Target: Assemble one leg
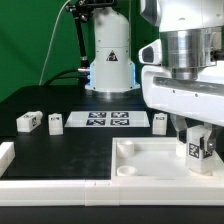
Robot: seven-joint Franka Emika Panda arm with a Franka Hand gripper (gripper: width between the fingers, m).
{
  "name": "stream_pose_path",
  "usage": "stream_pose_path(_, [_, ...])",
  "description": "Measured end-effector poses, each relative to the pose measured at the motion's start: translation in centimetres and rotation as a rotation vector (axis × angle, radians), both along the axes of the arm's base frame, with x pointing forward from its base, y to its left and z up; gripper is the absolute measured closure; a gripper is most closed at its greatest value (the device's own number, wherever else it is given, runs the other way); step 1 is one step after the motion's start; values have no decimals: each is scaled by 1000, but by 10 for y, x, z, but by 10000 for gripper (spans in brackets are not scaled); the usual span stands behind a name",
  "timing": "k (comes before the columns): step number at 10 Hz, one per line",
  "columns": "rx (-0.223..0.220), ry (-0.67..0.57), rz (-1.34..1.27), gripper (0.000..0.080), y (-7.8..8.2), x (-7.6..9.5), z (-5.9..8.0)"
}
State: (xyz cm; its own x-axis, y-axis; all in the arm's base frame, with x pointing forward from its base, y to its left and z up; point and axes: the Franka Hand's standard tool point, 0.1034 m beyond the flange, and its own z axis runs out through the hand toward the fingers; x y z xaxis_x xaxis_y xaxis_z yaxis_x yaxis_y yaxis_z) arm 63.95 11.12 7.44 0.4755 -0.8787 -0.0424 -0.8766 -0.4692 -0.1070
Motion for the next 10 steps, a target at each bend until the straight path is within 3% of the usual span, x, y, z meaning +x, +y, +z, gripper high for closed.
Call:
stream_pose_path(1, [-4,-5,59,324,1,0,0])
stream_pose_path(2, [-7,-9,104,210,1,0,0])
stream_pose_path(5, [-31,-28,469,153,3,0,2])
stream_pose_path(8, [-66,-53,787,151,12,-4,0])
stream_pose_path(10, [-77,-63,995,151,11,-3,-1])
